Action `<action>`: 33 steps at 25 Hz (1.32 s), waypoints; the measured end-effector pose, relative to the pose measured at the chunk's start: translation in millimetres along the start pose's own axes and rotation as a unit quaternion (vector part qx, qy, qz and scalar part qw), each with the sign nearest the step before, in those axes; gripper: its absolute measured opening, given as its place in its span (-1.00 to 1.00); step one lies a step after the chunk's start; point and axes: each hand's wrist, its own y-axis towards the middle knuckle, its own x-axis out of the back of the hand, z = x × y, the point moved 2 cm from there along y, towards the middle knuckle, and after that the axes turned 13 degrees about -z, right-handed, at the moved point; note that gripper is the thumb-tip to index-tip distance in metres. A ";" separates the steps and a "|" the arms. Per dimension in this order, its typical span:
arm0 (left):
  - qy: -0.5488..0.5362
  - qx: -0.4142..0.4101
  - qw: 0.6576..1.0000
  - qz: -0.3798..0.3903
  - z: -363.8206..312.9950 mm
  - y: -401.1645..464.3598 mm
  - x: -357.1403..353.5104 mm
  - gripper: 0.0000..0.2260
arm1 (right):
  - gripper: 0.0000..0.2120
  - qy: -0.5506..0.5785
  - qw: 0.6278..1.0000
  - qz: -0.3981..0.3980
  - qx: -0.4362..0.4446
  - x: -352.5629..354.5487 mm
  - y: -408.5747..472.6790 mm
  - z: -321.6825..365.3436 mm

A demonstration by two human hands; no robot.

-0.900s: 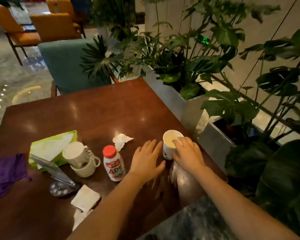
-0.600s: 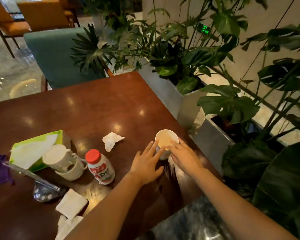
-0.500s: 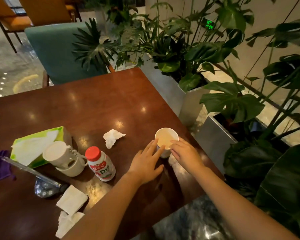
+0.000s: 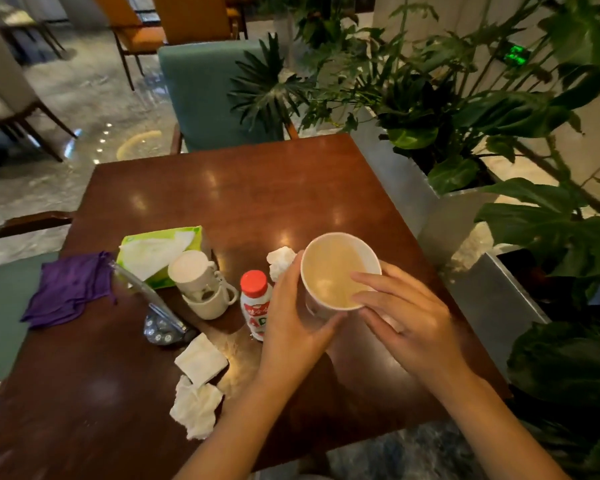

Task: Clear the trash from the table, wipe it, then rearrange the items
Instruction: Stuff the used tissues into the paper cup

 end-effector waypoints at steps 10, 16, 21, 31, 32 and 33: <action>0.066 0.008 0.992 -0.110 -11.0 40.8 91.7 -0.29 | -0.67 0.120 0.992 0.022 -0.010 -69.5 64.7 21.3; 0.085 0.079 0.966 -0.231 22.3 37.1 158.2 -0.30 | -0.63 -0.073 0.946 0.227 -0.219 -185.3 46.5 -89.4; 0.129 0.121 0.952 -0.250 43.5 21.0 179.4 -0.25 | -0.46 -0.169 0.877 0.420 -0.158 -265.1 0.9 -117.5; 0.128 0.123 0.962 -0.208 37.1 8.6 182.8 -0.29 | -0.77 -0.070 0.915 0.315 -0.242 -250.7 -23.3 -123.5; 0.126 0.123 0.964 -0.201 37.3 7.5 181.3 -0.29 | -0.79 -0.046 0.924 0.267 -0.270 -240.3 -12.2 -116.4; 0.126 0.124 0.965 -0.193 38.0 6.8 179.6 -0.29 | -0.80 -0.023 0.930 0.214 -0.297 -228.8 3.4 -106.9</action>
